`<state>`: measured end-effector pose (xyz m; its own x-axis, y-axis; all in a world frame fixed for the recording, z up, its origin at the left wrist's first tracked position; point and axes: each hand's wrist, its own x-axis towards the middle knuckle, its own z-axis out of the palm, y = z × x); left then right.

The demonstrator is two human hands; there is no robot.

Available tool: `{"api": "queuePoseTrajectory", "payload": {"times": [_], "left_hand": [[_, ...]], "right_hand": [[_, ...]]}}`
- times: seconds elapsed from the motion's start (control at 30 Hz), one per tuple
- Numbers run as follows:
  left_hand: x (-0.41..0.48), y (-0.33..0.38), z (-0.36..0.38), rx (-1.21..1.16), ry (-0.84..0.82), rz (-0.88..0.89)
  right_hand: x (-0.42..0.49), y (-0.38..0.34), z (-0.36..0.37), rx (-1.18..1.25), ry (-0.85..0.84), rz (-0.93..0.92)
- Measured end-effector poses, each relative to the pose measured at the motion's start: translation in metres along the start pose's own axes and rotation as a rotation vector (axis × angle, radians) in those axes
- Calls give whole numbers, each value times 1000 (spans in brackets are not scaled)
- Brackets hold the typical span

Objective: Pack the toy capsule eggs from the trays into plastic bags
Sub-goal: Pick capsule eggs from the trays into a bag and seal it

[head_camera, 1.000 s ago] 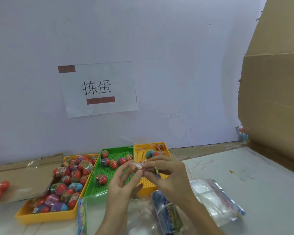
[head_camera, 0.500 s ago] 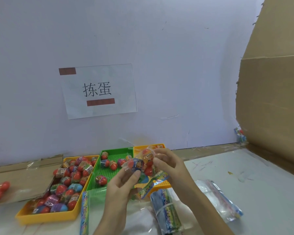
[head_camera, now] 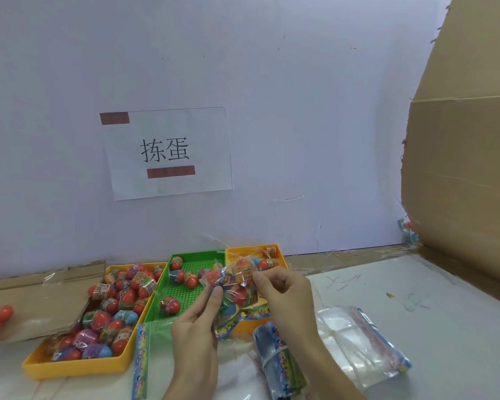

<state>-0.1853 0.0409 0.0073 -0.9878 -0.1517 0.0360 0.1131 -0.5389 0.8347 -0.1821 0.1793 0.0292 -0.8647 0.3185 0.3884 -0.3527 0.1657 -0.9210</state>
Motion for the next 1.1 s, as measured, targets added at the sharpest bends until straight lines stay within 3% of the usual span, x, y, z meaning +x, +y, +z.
{"api": "queuePoseTrajectory", "payload": {"times": [0.07, 0.27, 0.5, 0.57, 0.67, 0.77, 0.87, 1.0, 1.1], "left_hand": [[-1, -3, 0, -7, 48, 28], [-3, -1, -1, -68, 144, 47], [-7, 4, 5, -93, 133, 2], [-3, 5, 3, -101, 107, -18], [-1, 6, 5, -30, 3, -59], [-6, 4, 7, 75, -85, -51], [-7, 7, 10, 81, -101, -49], [-6, 18, 10, 59, -54, -97], [-4, 19, 5, 83, -25, -112]], "right_hand": [[-9, 1, 8, -58, 44, -93], [-22, 5, 23, -135, -57, -191], [-17, 3, 19, -134, 106, -317], [-9, -3, 10, -104, 36, -265], [5, -10, -10, 34, -200, -73], [13, -11, -26, -16, -334, -71], [18, -12, -36, 56, -324, -38], [34, -10, -58, 394, -208, 43], [45, -14, -73, 349, -332, 80]]}}
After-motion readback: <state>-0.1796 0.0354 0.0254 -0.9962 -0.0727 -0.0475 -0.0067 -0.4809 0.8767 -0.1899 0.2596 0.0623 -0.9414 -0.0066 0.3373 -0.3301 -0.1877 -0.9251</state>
